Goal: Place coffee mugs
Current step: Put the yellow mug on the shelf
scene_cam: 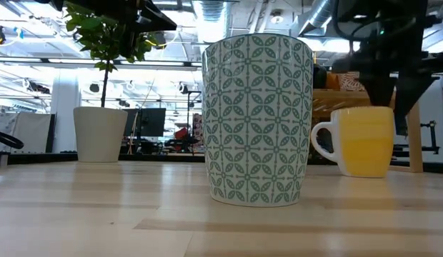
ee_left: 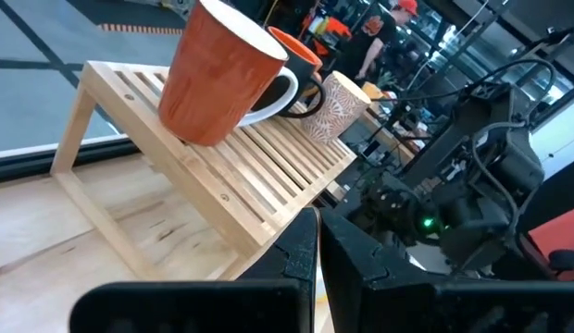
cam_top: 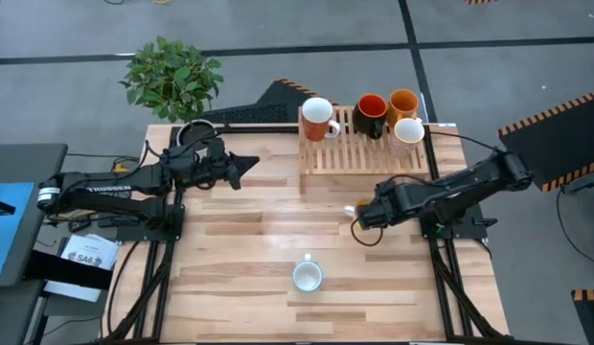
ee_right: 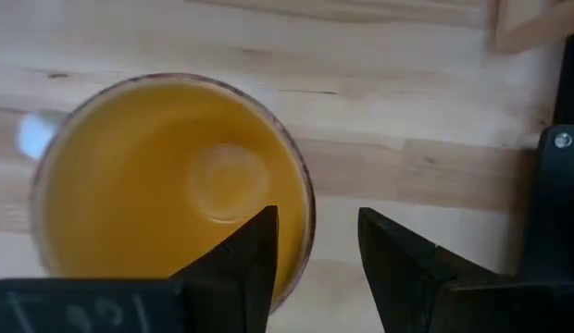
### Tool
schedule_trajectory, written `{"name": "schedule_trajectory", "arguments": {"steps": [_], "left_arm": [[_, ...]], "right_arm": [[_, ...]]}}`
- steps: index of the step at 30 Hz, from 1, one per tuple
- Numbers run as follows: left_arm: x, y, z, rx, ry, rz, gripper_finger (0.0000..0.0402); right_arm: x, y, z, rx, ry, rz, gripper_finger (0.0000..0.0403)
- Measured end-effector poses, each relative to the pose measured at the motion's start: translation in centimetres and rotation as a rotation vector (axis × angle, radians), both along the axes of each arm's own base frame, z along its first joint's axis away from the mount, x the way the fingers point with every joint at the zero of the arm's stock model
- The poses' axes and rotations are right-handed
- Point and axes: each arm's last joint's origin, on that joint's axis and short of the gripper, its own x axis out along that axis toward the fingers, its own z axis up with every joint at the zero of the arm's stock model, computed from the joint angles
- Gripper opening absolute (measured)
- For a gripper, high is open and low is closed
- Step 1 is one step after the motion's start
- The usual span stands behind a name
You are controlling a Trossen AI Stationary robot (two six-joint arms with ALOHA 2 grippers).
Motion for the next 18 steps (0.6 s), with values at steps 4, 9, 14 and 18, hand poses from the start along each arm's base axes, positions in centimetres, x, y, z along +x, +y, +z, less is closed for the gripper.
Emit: {"name": "schedule_trajectory", "arguments": {"steps": [4,9,14,18], "left_arm": [[0.0,0.0,0.0,0.0,0.001,0.0,0.0],[0.0,0.0,0.0,0.0,0.001,-0.001,0.0],[0.0,-0.1,0.0,0.012,0.005,-0.041,0.0],[0.1,-0.2,0.0,0.019,0.008,-0.078,0.0]], "right_arm": [[0.5,0.1,-1.0,0.005,0.025,0.0,0.0172],[0.6,0.2,-1.1,0.004,0.033,0.001,0.0114],[0.4,0.3,-0.5,0.01,0.013,0.031,0.0035],[0.2,1.0,3.0,0.051,-0.046,0.155,0.0035]]}}
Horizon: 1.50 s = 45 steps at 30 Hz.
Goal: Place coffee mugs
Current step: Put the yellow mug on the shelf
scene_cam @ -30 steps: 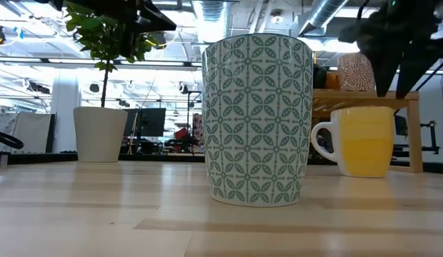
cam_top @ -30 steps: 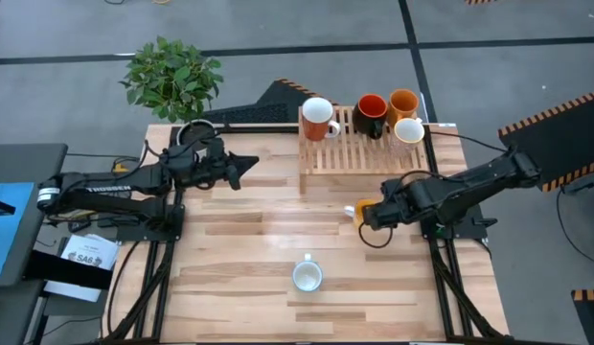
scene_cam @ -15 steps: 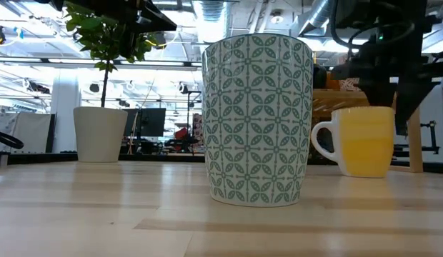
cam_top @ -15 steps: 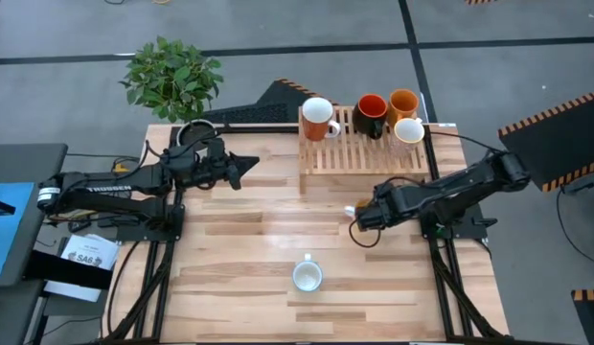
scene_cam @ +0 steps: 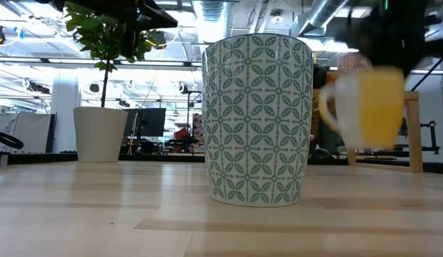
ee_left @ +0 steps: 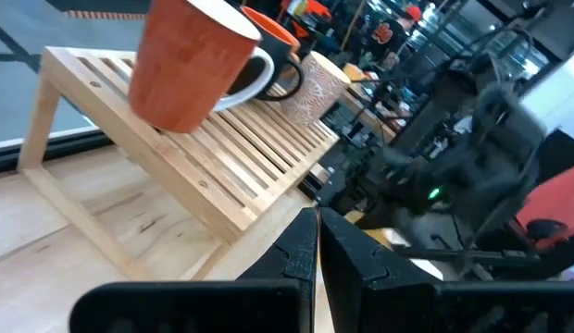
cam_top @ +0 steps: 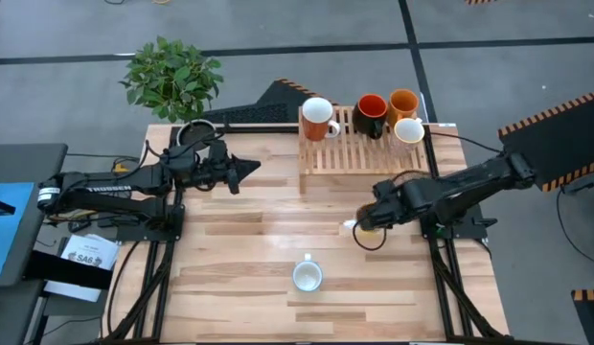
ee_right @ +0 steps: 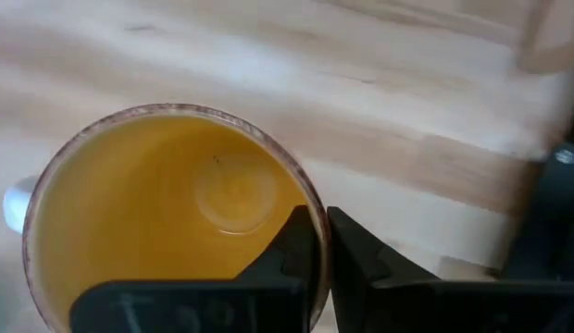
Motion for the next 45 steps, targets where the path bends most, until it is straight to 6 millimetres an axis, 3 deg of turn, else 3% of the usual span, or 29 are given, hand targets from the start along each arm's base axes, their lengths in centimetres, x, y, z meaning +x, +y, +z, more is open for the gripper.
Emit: {"name": "schedule_trajectory", "arguments": {"steps": [4,7,10,13,17,26,33,45], "left_arm": [[0.0,0.0,0.0,0.001,0.0,-0.001,0.0],[0.0,0.0,0.0,0.003,-0.002,-0.001,0.0],[0.0,0.0,0.0,0.003,-0.001,-0.001,0.0],[0.0,0.0,0.0,0.013,0.002,-0.002,0.0],[0.0,0.0,0.1,0.023,-0.001,-0.002,0.0],[0.0,0.0,0.2,0.031,-0.01,-0.01,0.0],[0.0,0.0,0.2,0.03,-0.011,-0.012,0.0],[0.0,0.0,0.2,0.025,-0.014,-0.017,0.0]], "right_arm": [[-0.1,0.7,5.3,0.073,-0.099,0.147,0.0035],[-0.4,0.6,10.5,0.091,-0.234,0.187,0.0035],[-0.9,-0.6,14.9,-0.013,-0.345,0.146,0.0035],[-1.5,-2.5,17.2,-0.146,-0.323,0.036,0.0035],[-1.5,-5.5,18.0,-0.226,-0.353,-0.092,0.0035],[0.7,-10.5,16.0,-0.24,-0.17,-0.182,0.0035],[3.0,-12.5,14.0,-0.204,-0.069,-0.185,0.0038],[2.6,-14.5,13.7,-0.203,-0.037,-0.231,0.0042]]}}
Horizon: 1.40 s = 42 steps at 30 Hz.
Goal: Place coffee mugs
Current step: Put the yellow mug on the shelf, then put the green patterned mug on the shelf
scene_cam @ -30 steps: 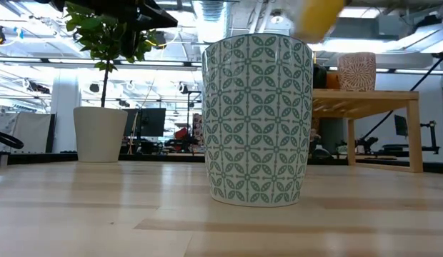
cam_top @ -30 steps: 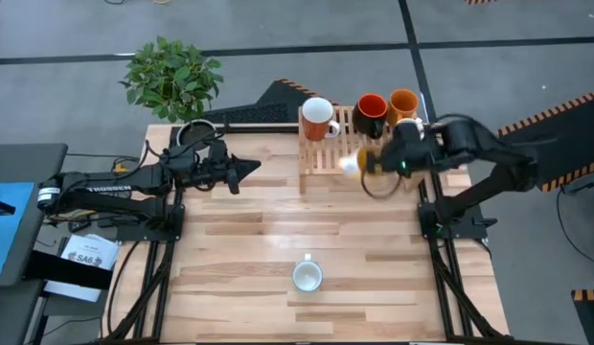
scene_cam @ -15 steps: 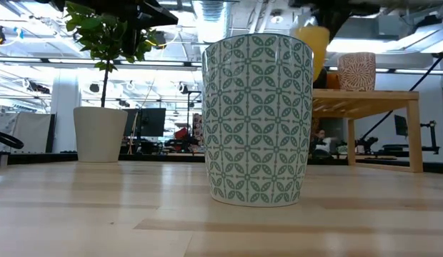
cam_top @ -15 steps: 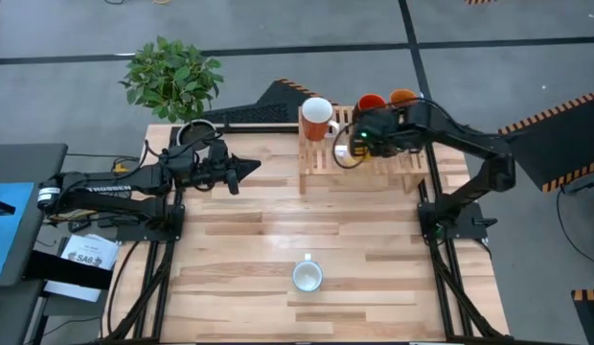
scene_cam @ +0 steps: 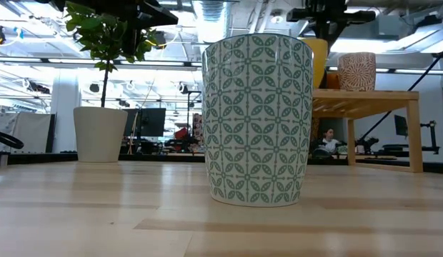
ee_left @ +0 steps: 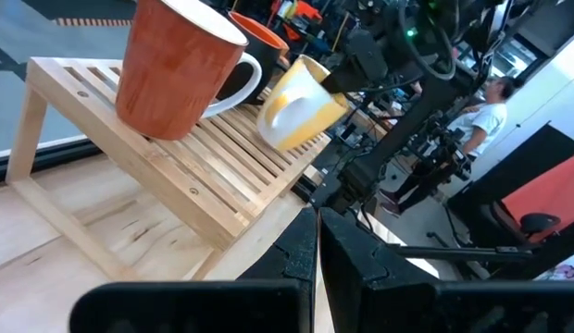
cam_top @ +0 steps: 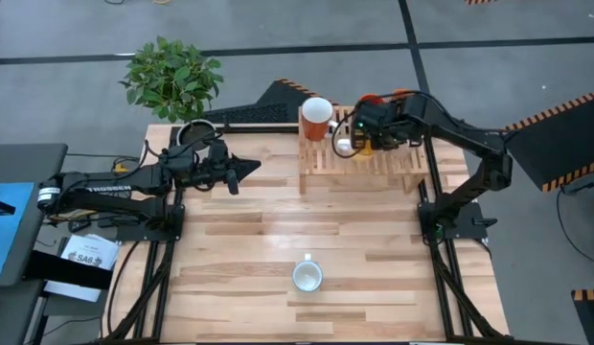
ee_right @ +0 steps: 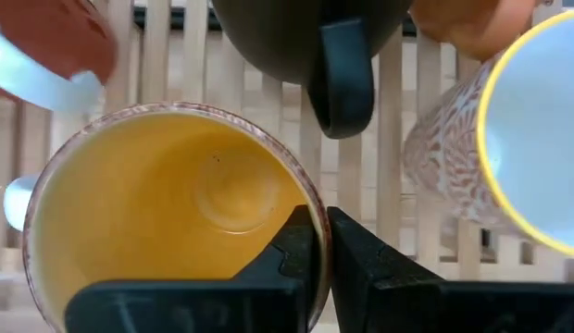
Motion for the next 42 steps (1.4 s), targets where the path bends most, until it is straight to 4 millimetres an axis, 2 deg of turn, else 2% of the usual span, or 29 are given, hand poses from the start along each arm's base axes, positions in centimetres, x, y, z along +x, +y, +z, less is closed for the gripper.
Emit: {"name": "schedule_trajectory", "arguments": {"steps": [7,27,31,38,42], "left_arm": [[0.0,0.0,0.01,0.0,-0.002,0.0,0.0],[0.0,0.0,0.02,0.0,-0.003,0.0,0.0],[0.0,0.0,0.02,-0.001,-0.003,0.0,0.0],[0.0,0.0,0.03,0.0,-0.003,0.0,0.0],[0.0,0.0,0.06,0.0,-0.007,0.0,0.0]], "right_arm": [[-0.13,-0.38,-0.04,0.013,0.024,0.055,0.0067],[-0.24,-0.61,0.0,-0.02,0.038,0.04,0.0079],[-0.26,-0.63,0.02,-0.025,0.039,0.037,0.0114],[-0.27,-0.63,0.02,-0.025,0.04,0.038,0.0206],[-0.27,-0.62,0.01,-0.024,0.042,0.041,0.0235]]}}
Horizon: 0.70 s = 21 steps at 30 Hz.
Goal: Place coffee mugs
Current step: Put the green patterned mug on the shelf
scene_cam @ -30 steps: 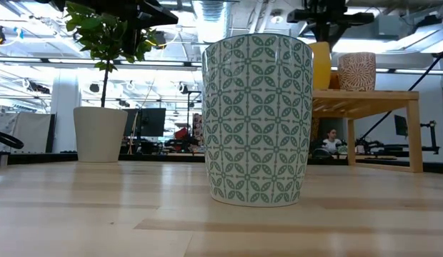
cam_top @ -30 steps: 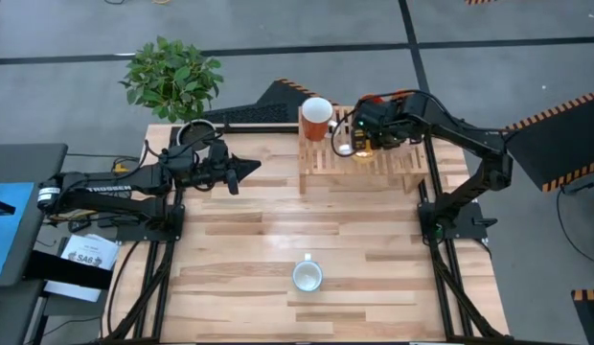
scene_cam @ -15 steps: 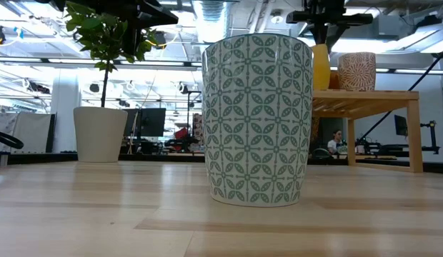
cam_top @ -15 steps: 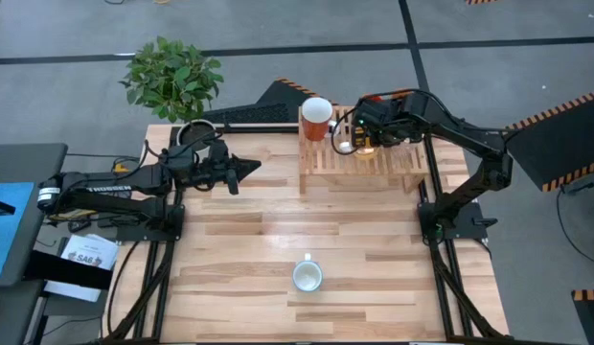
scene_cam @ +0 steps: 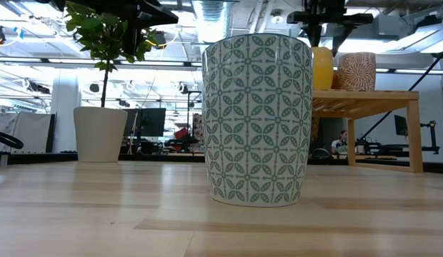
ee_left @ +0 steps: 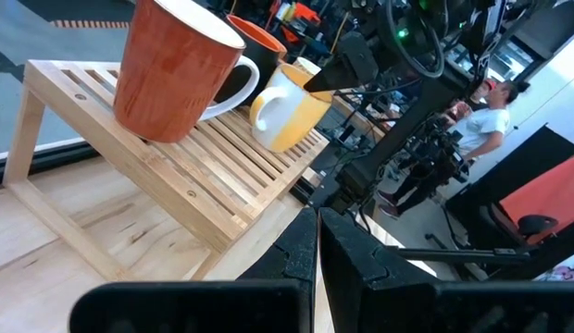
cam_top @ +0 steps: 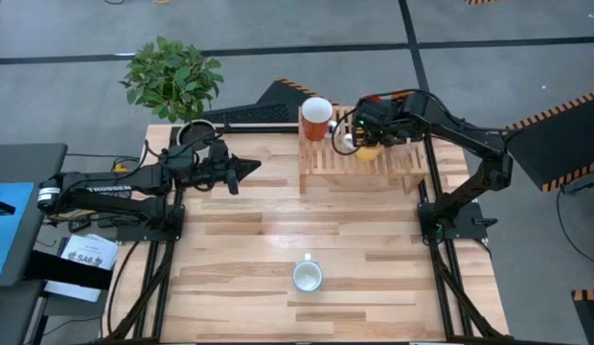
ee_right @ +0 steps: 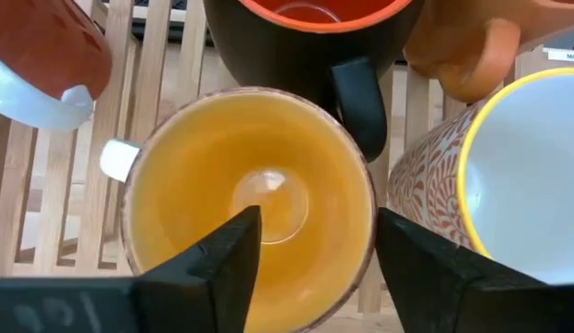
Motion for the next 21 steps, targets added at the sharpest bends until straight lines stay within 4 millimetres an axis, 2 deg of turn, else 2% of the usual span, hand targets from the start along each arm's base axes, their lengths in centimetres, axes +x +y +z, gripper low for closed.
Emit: {"name": "schedule_trajectory", "arguments": {"steps": [4,14,17,21], "left_arm": [[0.0,0.0,0.0,0.0,0.0,0.0,0.0],[0.0,0.0,0.0,0.0,0.001,0.0,0.0],[0.0,0.0,0.0,0.006,0.003,-0.015,0.0],[0.1,-0.3,0.0,0.004,0.002,-0.106,0.0]], "right_arm": [[0.0,0.0,0.6,-0.01,-0.016,0.009,0.0239],[-0.6,0.3,4.0,-0.153,-0.082,0.044,0.0239],[-0.2,1.8,4.6,-0.166,-0.08,0.149,0.0239],[-0.2,5.9,5.3,-0.204,-0.087,0.344,0.0239]]}}
